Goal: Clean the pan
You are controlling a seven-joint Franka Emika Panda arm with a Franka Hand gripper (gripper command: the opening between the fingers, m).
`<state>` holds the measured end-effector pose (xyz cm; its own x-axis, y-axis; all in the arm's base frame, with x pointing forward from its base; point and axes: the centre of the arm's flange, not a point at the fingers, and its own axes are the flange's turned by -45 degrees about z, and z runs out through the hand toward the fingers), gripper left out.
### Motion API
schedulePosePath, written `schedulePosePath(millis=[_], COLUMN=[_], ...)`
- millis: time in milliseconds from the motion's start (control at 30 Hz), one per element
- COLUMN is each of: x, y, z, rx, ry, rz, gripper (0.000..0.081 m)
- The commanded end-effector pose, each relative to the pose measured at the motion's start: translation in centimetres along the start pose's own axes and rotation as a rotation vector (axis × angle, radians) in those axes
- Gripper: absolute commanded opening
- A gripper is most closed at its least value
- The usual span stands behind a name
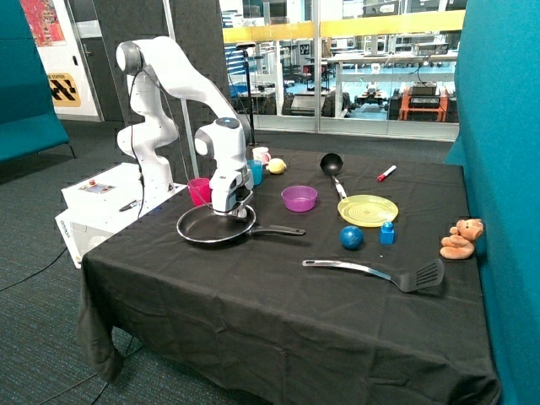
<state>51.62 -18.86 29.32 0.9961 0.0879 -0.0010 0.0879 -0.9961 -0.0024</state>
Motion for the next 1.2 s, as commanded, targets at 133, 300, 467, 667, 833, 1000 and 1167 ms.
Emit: schedulePosePath(millis=[133, 300, 467, 667, 833, 1000, 1167], x=[2.2, 2.5, 1.4, 0.7, 0.4, 0.1, -1.4], y=[0.5, 2.2, 4.7, 6.4, 8.0, 8.8, 10.2], z=[-0.4, -0.9, -1.0, -0.7, -0.5, -0.5, -0.9], rx=[-0.0023, -0.0023, -0.0023, -0.0023, -0.0023, -0.0023, -0.0022], ry=[0.0011, 0.0011, 0.0011, 0.0012, 0.0012, 0.0012, 0.0012], rz=[0.024, 0.057, 0.101, 0.129, 0.156, 0.173, 0.186], gripper=[0.0000, 0.0000, 0.0000, 0.0000, 0.0000, 0.0000, 0.0000])
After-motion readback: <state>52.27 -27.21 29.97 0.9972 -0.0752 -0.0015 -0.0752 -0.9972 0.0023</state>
